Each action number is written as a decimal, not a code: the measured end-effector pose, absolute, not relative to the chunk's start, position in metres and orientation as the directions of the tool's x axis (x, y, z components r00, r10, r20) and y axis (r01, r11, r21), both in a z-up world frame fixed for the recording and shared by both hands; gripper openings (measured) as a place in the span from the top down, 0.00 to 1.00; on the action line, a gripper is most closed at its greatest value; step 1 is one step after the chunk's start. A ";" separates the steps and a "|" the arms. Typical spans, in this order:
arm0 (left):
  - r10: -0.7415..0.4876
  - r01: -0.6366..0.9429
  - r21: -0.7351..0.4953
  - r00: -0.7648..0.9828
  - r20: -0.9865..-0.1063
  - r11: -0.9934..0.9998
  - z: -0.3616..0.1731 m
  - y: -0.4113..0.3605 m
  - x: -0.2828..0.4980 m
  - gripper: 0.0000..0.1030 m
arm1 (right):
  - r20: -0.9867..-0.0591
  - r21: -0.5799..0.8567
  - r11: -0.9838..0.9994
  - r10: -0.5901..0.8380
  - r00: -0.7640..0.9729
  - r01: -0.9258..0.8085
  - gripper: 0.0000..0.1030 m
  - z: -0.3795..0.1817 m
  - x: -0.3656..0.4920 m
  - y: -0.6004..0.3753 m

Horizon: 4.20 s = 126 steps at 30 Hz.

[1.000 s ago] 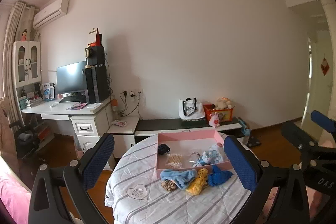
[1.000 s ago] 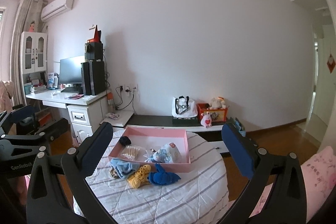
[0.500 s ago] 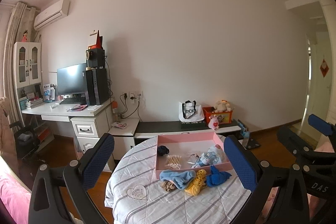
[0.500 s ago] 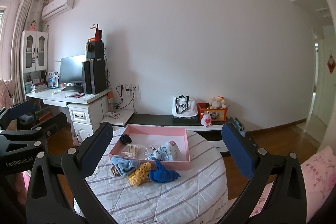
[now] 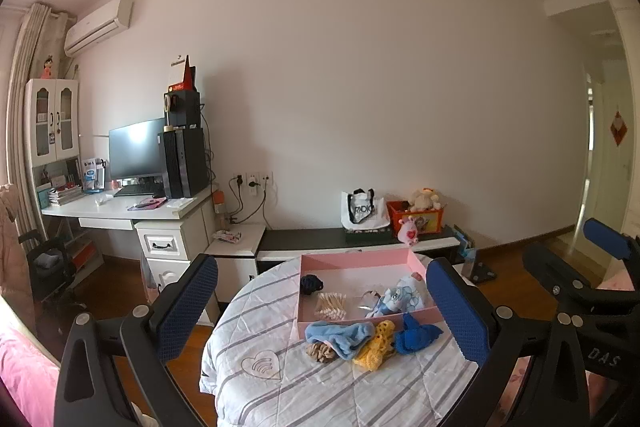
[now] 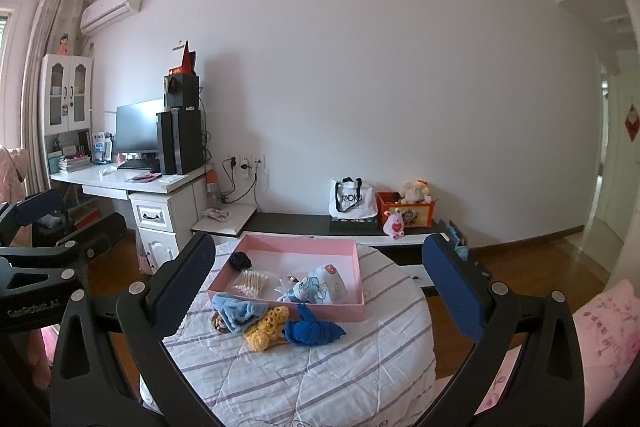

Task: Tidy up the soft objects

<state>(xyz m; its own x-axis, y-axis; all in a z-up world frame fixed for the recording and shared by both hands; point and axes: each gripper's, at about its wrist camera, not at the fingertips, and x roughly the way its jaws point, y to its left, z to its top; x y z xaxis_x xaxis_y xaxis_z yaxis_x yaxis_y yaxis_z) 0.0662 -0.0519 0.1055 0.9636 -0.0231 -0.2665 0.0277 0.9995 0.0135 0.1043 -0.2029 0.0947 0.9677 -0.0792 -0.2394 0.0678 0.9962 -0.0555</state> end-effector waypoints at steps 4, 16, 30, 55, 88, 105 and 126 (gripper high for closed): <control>-0.023 0.028 0.013 0.958 -0.287 1.000 0.102 -0.050 0.070 0.00 | -0.265 -0.051 0.996 -0.083 0.961 0.071 0.00 0.089 0.112 -0.205; -0.002 0.008 0.011 0.917 -0.399 1.000 0.082 -0.037 0.106 0.00 | -0.395 -0.036 0.996 -0.093 0.914 0.086 0.00 0.053 0.152 -0.215; 0.012 -0.015 0.001 0.794 -0.608 1.000 0.033 -0.016 0.194 0.00 | -0.649 -0.021 0.992 -0.107 0.754 0.123 0.00 -0.036 0.230 -0.231; 0.011 -0.022 -0.003 0.615 -0.788 1.000 -0.070 0.011 0.330 0.00 | -0.818 -0.003 0.994 -0.067 0.572 0.112 0.14 -0.126 0.327 -0.238; -0.208 0.139 -0.157 0.548 -0.810 0.978 -0.100 -0.033 0.382 0.70 | -0.815 0.077 0.989 -0.010 0.580 0.126 0.49 -0.127 0.329 -0.281; -0.186 0.121 -0.142 0.581 -0.792 0.982 -0.073 -0.021 0.347 0.78 | -0.785 0.074 0.991 -0.008 0.619 0.107 0.50 -0.104 0.306 -0.268; -0.155 0.098 -0.123 0.726 -0.670 0.988 0.005 -0.001 0.236 0.78 | -0.643 0.050 0.998 0.009 0.765 0.031 0.50 -0.029 0.228 -0.234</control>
